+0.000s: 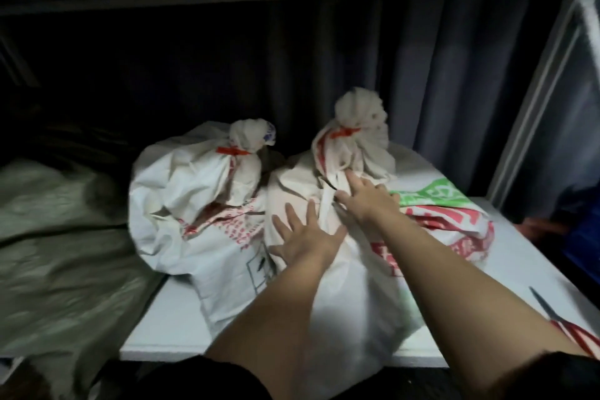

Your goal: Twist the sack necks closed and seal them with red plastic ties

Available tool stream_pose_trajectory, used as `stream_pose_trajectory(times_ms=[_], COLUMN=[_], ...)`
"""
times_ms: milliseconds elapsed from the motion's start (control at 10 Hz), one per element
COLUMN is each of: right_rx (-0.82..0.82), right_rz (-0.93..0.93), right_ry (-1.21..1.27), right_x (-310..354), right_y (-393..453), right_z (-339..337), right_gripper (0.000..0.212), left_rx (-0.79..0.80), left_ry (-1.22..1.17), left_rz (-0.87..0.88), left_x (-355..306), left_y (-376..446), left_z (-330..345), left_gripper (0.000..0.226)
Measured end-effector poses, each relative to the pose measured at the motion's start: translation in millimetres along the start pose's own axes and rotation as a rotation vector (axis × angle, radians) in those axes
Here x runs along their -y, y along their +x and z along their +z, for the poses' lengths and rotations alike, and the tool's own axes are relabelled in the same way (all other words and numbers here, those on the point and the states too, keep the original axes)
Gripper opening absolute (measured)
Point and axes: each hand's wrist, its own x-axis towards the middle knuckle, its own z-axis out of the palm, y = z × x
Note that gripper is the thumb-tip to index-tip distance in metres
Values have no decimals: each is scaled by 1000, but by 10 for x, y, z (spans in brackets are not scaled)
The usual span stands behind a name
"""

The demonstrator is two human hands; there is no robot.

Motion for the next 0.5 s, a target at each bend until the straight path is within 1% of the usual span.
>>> stream_pose_trajectory(times_ms=[100, 200, 300, 400, 500], right_rx=[30, 21, -34, -110, -97], right_rz=[-39, -51, -27, -10, -33], right_ry=[-104, -98, -153, -181, -245], right_x=[25, -15, -14, 113, 386], right_y=[-114, -260, -418, -619, -807], right_z=[-19, -97, -248, -447, -610], right_gripper=[60, 62, 53, 44, 40], left_rx=[73, 155, 219, 205, 102], left_ry=[-7, -110, -72, -186, -256], left_rz=[55, 132, 142, 113, 76], left_x=[101, 218, 343, 488, 696], left_y=[-31, -106, -155, -318, -525], left_z=[-60, -211, -476, -841, -1219], left_gripper=[94, 89, 80, 77, 72])
